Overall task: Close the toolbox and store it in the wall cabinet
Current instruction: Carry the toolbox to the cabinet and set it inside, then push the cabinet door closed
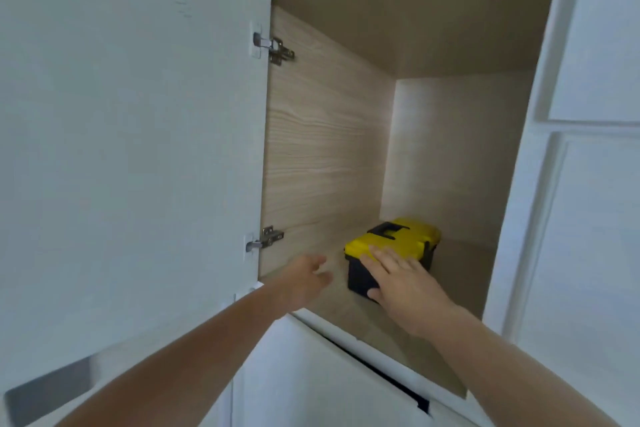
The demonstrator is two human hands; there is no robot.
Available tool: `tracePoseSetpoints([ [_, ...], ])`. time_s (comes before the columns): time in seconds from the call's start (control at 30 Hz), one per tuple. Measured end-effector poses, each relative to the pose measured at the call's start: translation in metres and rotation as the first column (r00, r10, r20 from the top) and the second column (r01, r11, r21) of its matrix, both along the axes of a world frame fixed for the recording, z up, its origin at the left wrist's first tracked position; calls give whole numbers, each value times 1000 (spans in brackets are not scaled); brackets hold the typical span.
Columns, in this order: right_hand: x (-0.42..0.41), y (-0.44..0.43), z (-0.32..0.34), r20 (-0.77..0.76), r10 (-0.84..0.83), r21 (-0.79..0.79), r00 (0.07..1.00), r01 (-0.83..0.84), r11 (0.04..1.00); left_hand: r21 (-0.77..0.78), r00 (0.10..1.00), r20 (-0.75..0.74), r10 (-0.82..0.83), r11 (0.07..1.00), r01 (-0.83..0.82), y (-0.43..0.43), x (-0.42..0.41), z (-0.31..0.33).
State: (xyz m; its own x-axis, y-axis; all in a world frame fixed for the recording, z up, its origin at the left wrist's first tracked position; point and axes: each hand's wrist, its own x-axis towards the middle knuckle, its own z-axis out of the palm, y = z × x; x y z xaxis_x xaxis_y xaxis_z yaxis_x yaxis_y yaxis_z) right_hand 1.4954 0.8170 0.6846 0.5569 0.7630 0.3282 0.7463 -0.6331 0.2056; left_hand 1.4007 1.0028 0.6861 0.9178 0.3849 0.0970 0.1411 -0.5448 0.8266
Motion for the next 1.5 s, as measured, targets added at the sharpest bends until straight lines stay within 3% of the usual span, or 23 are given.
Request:
tracePoseSetpoints([
  [0.33,-116,-43,8,104,275,-15,956,-275,961,-94,981,112,161,984,-150,-50,-155,-2],
  [0.57,-204,-5,59,249,442,-41,862,-447,894,-132,901,250,355,934,-332,-17,-252,26],
  [0.67,-243,29,88,345,502,-43,793,-520,853,-71,776,318,545,830,-554,24,-298,37],
  [0.77,-281,74,113,439,551,-36,710,-599,800,-55,536,361,763,592,-804,68,-344,40],
  [0.83,-305,109,125,463,586,-38,665,-646,762,-88,419,365,832,478,-874,97,-368,38],
  [0.9,-322,148,132,482,634,-59,604,-700,712,-119,371,356,858,436,-892,126,-382,34],
  [1.17,-352,245,154,509,651,-121,563,-702,701,-196,568,353,744,652,-733,161,-361,25],
  [1.33,-347,240,149,503,664,-133,553,-710,692,-196,533,337,776,611,-767,161,-355,27],
  [1.43,-339,212,148,522,667,-126,531,-726,676,-125,478,429,766,575,-809,140,-355,16],
  [1.5,-337,185,151,577,669,-122,468,-761,637,-81,462,515,722,578,-812,114,-356,5],
])
